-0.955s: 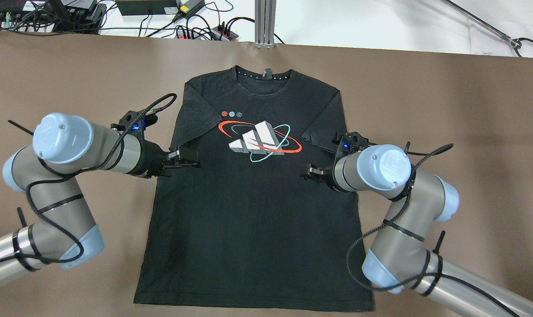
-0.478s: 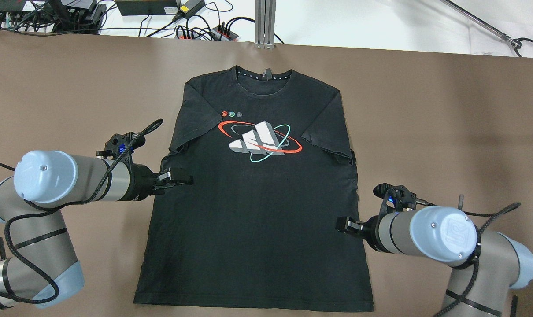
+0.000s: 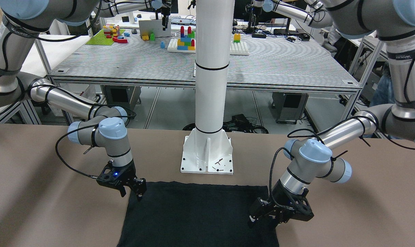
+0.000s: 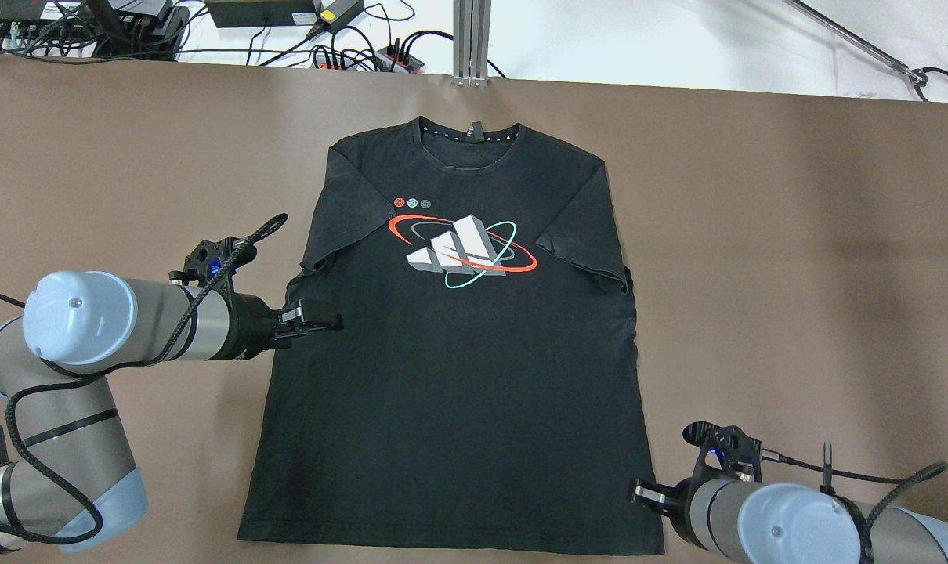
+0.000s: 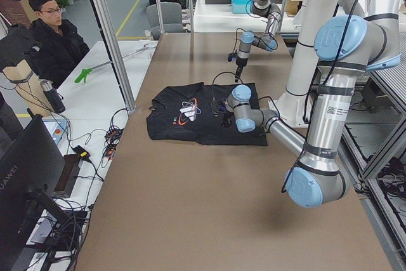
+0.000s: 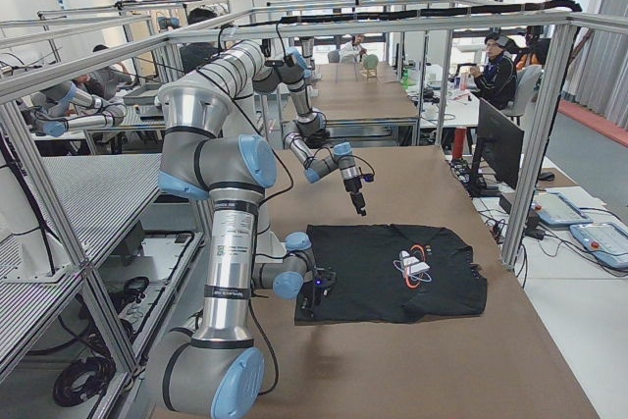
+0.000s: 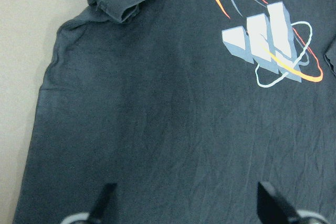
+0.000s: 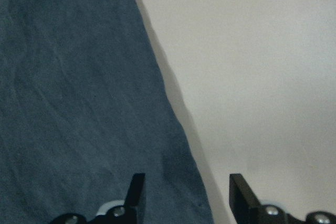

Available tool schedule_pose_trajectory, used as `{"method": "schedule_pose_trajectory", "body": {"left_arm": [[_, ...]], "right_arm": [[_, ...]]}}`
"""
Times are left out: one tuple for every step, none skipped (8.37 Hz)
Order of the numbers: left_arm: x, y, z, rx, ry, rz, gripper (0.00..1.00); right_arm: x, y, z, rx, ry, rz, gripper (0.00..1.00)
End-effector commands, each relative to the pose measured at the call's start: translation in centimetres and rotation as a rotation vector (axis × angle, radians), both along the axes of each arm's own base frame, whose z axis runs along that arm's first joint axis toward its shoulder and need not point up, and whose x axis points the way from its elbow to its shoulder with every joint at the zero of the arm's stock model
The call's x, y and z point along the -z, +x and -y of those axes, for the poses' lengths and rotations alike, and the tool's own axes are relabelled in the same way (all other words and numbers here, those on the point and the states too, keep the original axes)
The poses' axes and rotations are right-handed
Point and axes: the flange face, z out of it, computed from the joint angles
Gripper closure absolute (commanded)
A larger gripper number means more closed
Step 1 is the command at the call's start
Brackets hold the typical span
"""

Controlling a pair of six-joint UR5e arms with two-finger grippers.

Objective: Fold clothes
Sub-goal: 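Move the right gripper down to the hem corner nearest the robot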

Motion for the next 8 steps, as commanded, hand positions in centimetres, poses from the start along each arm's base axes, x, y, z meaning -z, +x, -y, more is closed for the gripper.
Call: {"method": "schedule_pose_trajectory", "body": {"left_arm": [[0.1, 0.0, 0.0, 0.004, -0.010, -0.007, 0.07], [0.3, -0.1, -0.1, 0.005, -0.010, -0.010, 0.07], [0.6, -0.3, -0.2, 0.005, -0.007, -0.014, 0.07], [0.6, -0.3, -0.2, 0.004, -0.010, -0.016, 0.07], [0.8, -0.3, -0.3, 0.006, -0.012, -0.020, 0.07], [0.8, -0.4, -0.3, 0.006, -0.011, -0.021, 0.07], [0.8, -0.4, -0.3, 0.007, -0.011, -0.021, 0.07], [0.9, -0.4, -0.3, 0.006, -0.013, -0.022, 0.07]], "right_arm": [[-1.2, -1.0, -3.4, 0.042, 0.021, -0.050, 0.40], [-1.3, -1.1, -3.6, 0.043, 0.023, -0.055, 0.40], [-1.3, -1.3, -3.8, 0.041, 0.031, -0.058, 0.42], [-1.3, -1.3, -3.8, 0.040, 0.030, -0.058, 0.43], [-1.1, -1.6, -4.2, 0.026, 0.010, -0.047, 0.46], [-0.9, -2.0, -5.0, 0.024, -0.002, -0.039, 0.49], [-1.0, -2.1, -5.1, 0.017, 0.009, -0.044, 0.50], [-1.0, -2.0, -5.0, 0.014, 0.009, -0.043, 0.50]]}}
